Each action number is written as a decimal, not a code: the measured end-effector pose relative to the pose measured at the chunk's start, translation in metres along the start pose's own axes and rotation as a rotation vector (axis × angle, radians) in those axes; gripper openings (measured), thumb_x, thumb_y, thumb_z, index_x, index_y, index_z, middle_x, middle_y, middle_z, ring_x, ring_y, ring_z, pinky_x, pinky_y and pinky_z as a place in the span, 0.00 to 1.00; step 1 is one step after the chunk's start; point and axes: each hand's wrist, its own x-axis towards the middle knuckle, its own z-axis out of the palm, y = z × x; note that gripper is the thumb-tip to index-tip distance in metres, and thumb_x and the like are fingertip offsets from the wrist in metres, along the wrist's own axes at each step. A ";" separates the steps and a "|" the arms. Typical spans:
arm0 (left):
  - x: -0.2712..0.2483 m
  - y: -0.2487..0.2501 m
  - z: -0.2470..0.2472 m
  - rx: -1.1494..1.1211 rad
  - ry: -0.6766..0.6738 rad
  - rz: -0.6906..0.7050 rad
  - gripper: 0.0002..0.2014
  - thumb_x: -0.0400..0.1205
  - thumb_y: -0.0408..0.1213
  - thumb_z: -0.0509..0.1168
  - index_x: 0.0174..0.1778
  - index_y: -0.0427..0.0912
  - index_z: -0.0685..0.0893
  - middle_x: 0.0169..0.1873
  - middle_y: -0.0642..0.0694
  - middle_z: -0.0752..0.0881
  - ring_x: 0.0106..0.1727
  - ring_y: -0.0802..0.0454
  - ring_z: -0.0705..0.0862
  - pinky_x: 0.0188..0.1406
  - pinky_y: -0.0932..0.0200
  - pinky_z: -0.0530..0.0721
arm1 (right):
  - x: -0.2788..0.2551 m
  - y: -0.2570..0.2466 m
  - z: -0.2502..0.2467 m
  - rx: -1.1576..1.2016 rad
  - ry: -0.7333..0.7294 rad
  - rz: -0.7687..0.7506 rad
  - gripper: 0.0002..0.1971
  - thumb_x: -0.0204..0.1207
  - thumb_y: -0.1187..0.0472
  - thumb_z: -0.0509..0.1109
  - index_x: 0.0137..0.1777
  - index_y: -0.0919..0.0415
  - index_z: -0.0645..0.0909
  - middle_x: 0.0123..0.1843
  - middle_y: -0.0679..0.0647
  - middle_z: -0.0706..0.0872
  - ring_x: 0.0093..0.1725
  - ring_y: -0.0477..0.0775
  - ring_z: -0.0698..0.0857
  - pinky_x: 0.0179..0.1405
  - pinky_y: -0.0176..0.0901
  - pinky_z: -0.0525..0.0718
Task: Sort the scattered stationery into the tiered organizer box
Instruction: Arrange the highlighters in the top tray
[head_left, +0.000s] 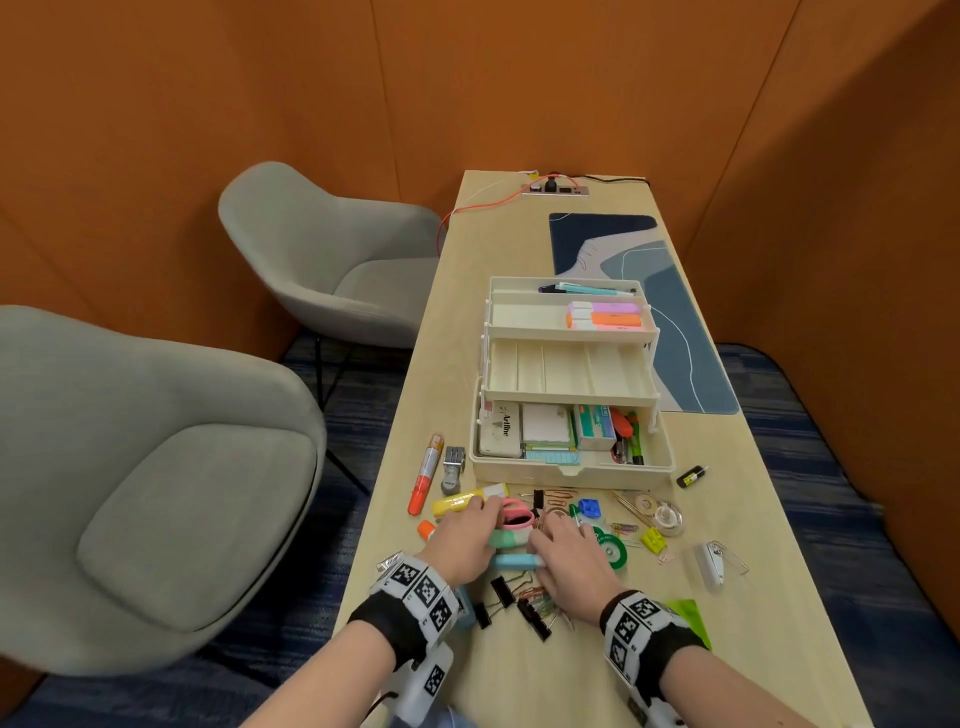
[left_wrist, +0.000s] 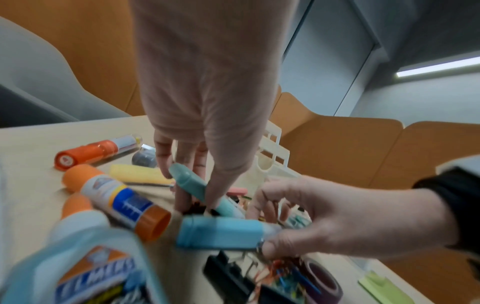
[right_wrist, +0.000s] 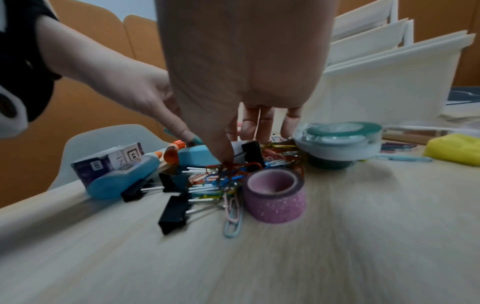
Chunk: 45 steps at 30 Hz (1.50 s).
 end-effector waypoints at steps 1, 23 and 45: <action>0.002 -0.001 -0.002 -0.025 -0.024 -0.006 0.17 0.80 0.33 0.64 0.64 0.44 0.69 0.61 0.42 0.76 0.56 0.41 0.81 0.57 0.45 0.80 | 0.000 0.001 -0.001 0.017 -0.001 0.010 0.09 0.77 0.57 0.62 0.56 0.52 0.75 0.63 0.51 0.74 0.63 0.53 0.71 0.63 0.50 0.68; 0.008 -0.034 -0.022 -0.136 0.112 -0.157 0.10 0.81 0.36 0.63 0.56 0.45 0.72 0.49 0.50 0.79 0.46 0.54 0.80 0.39 0.64 0.76 | -0.059 0.033 -0.011 0.235 0.079 0.148 0.04 0.82 0.56 0.49 0.48 0.46 0.63 0.45 0.43 0.77 0.43 0.44 0.77 0.60 0.41 0.71; -0.003 -0.013 -0.047 -0.013 0.203 0.049 0.14 0.82 0.39 0.64 0.63 0.50 0.73 0.58 0.54 0.81 0.50 0.56 0.82 0.45 0.65 0.78 | -0.062 0.063 -0.010 0.260 0.302 0.285 0.17 0.72 0.54 0.64 0.61 0.41 0.70 0.41 0.41 0.74 0.34 0.45 0.78 0.28 0.36 0.78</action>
